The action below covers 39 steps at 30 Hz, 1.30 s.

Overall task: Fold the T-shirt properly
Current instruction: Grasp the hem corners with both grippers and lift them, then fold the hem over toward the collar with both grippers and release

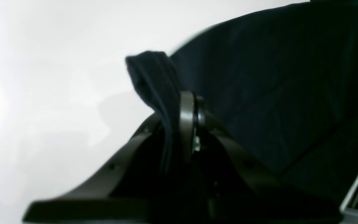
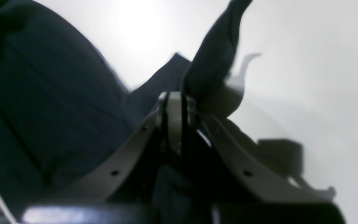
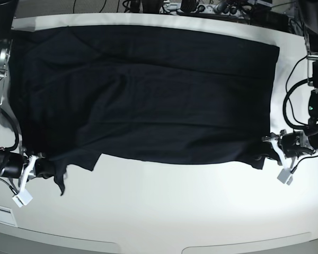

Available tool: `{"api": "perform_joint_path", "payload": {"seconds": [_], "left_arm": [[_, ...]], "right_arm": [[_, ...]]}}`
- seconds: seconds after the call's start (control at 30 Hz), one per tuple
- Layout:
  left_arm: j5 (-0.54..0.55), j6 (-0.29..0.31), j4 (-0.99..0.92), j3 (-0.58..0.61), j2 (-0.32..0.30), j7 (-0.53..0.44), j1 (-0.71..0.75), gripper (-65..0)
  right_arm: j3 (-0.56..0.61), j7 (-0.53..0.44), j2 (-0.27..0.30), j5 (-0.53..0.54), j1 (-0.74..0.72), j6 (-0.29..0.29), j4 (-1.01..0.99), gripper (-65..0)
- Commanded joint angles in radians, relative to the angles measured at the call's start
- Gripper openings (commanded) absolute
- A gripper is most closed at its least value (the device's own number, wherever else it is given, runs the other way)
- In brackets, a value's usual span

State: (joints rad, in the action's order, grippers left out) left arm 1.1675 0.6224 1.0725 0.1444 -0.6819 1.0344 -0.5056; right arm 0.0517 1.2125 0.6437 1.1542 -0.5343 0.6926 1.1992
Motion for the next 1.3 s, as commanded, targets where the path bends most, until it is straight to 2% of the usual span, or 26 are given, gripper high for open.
{"api": "perform_joint_path", "payload": {"seconds": [0.0,0.13,0.23,0.33,0.57,0.8,0.97,1.1,1.27], "left_arm": [[0.049,0.018,0.015,-0.008,-0.029,-0.003,-0.029,-65.0],[0.170,0.074,0.020,-0.008,-0.058,0.083,-0.029,-65.0],[0.305,0.076,0.033,-0.008,-0.068,0.182,-0.021,-65.0],[0.316,0.076,0.056,-0.008,-0.079,0.270,-0.021,-65.0],[0.316,0.076,0.149,-0.008,-0.167,0.276,-0.018,-65.0],[0.316,0.076,0.271,-0.008,-0.236,0.277,0.071,-65.0],[0.316,0.076,0.401,-0.008,-0.247,0.308,0.211,-65.0],[0.316,0.076,0.492,-0.008,-0.302,0.311,0.304,-65.0],[0.316,0.076,0.531,-0.008,-0.352,0.310,0.342,-65.0]], "right_arm": [[-0.008,-0.007,0.035,0.046,-0.017,0.006,0.047,-65.0],[-0.008,0.015,0.107,0.064,0.062,0.006,0.177,-65.0],[-0.009,0.014,0.146,0.082,0.137,0.006,0.266,-65.0],[-0.013,0.016,0.178,0.085,0.223,0.006,0.345,-65.0],[-0.102,0.015,0.252,0.085,0.409,0.006,0.446,-65.0],[-0.209,0.060,0.257,0.107,0.478,0.006,0.455,-65.0],[-0.216,0.127,0.257,0.159,0.510,0.006,0.455,-65.0],[-0.216,0.158,0.257,0.146,0.556,0.006,0.455,-65.0],[-0.216,0.153,0.253,0.133,0.582,0.006,0.455,-65.0]]}}
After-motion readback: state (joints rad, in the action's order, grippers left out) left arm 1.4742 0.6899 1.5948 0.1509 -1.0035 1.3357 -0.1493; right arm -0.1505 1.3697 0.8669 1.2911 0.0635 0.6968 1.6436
